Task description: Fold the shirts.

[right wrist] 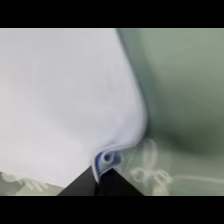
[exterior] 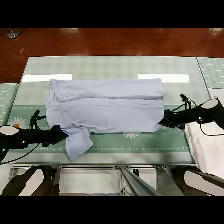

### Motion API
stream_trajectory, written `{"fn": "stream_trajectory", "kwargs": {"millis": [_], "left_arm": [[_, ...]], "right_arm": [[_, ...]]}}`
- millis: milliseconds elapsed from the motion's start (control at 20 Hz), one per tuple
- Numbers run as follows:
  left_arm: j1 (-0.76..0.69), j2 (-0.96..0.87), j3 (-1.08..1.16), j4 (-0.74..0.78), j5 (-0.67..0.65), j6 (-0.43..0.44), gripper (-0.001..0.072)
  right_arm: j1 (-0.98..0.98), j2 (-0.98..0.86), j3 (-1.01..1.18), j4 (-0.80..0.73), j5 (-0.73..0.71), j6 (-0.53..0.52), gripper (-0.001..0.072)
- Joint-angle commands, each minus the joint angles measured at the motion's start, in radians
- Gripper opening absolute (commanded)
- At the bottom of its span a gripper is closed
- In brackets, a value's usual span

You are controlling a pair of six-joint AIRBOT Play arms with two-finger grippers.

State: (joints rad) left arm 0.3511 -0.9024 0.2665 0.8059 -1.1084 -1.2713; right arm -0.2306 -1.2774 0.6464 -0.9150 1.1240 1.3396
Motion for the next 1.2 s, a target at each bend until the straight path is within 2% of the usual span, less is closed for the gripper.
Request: {"fn": "stream_trajectory", "kwargs": {"millis": [0,150,300,500,600,700,900,1150], "left_arm": [[0.005,0.001,0.035,-0.007,-0.001,0.007,0.0029],[0.028,0.000,0.170,-0.007,0.016,0.006,0.0028],[0.023,-0.043,0.306,-0.022,0.132,-0.031,0.0028],[-0.063,-0.255,0.511,-0.032,0.248,-0.040,0.0028],[-0.101,-0.378,0.633,-0.033,0.277,-0.066,0.0028],[-0.123,-0.486,0.740,-0.032,0.288,-0.083,0.0028],[-0.124,-0.658,0.917,-0.032,0.277,-0.181,0.0028],[-0.153,-0.769,0.981,-0.029,0.251,-0.177,0.0028]], "right_arm": [[0.031,-0.040,0.102,0.023,0.063,-0.054,0.0037],[-0.006,-0.040,0.238,0.001,0.104,-0.054,0.0037],[-0.021,-0.078,0.384,0.001,0.104,-0.053,0.0037],[0.031,-0.215,0.563,0.051,0.073,-0.069,0.0037],[0.046,-0.299,0.650,0.056,0.054,-0.036,0.0037],[0.048,-0.381,0.730,0.059,0.045,-0.004,0.0037],[0.048,-0.522,0.871,0.076,0.046,0.039,0.0037],[0.048,-0.620,0.940,0.185,0.024,0.045,0.0043]]}}
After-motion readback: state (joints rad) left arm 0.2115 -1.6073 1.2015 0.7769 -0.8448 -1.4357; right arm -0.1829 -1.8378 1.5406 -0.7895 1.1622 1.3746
